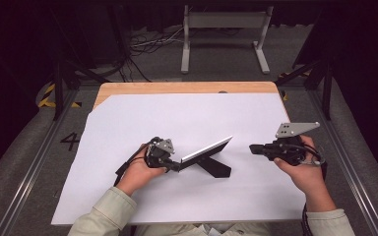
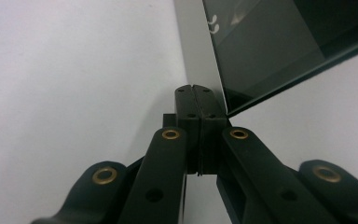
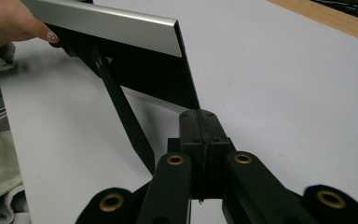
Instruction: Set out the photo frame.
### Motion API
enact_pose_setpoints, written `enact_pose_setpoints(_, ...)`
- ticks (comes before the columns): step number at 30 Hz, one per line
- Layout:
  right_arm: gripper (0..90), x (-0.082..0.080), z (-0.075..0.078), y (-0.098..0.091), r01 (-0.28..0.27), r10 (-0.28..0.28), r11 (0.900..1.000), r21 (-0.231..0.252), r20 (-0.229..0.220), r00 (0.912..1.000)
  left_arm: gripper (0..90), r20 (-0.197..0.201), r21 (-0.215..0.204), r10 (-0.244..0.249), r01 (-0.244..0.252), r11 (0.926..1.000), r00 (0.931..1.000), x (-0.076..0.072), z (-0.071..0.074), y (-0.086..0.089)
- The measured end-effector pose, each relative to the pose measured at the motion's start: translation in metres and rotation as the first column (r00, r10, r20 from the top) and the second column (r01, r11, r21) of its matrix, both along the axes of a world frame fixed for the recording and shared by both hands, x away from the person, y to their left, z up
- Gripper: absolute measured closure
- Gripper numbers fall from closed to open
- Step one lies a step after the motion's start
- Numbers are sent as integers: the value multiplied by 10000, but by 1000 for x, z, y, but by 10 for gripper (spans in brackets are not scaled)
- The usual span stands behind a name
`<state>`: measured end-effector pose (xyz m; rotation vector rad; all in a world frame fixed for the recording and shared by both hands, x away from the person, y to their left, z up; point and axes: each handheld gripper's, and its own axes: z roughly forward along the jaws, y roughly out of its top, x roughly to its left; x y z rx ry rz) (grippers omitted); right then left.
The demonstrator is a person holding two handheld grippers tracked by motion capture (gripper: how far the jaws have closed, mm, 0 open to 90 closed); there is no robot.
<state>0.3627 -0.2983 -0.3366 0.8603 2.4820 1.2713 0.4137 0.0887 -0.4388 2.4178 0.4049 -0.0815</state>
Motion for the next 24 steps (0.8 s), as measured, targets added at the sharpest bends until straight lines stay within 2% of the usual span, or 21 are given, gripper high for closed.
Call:
enact_pose_setpoints(8, 900, 2, 1, 3, -91, 91, 10000, 39, 22, 10000, 900, -230, -57, -728, 727, 9973, 9971, -8, -1, -7)
enact_pose_setpoints(14, 900, 3, 2, 4, -143, 143, 9999, 49, 40, 9999, 900, -338, -250, -1002, 994, 9947, 9944, -12, -1, -10)
enact_pose_setpoints(19, 900, 2, 2, 4, -161, 161, 9998, 83, 40, 9999, 900, -331, -225, -1415, 1408, 9898, 9894, -17, 0, -16)
enact_pose_setpoints(22, 900, 2, 3, 4, -161, 160, 9998, 92, 47, 9999, 900, -318, -156, -1739, 1735, 9847, 9842, -20, 1, -19)
enact_pose_setpoints(23, 900, 2, 3, 4, -162, 162, 9998, 92, 49, 9999, 900, -363, -129, -1943, 1939, 9809, 9803, -22, 1, -21)
enact_pose_setpoints(24, 900, 2, 3, 4, -162, 162, 9998, 92, 49, 9999, 900, -363, -129, -1943, 1939, 9809, 9803, -22, 1, -21)
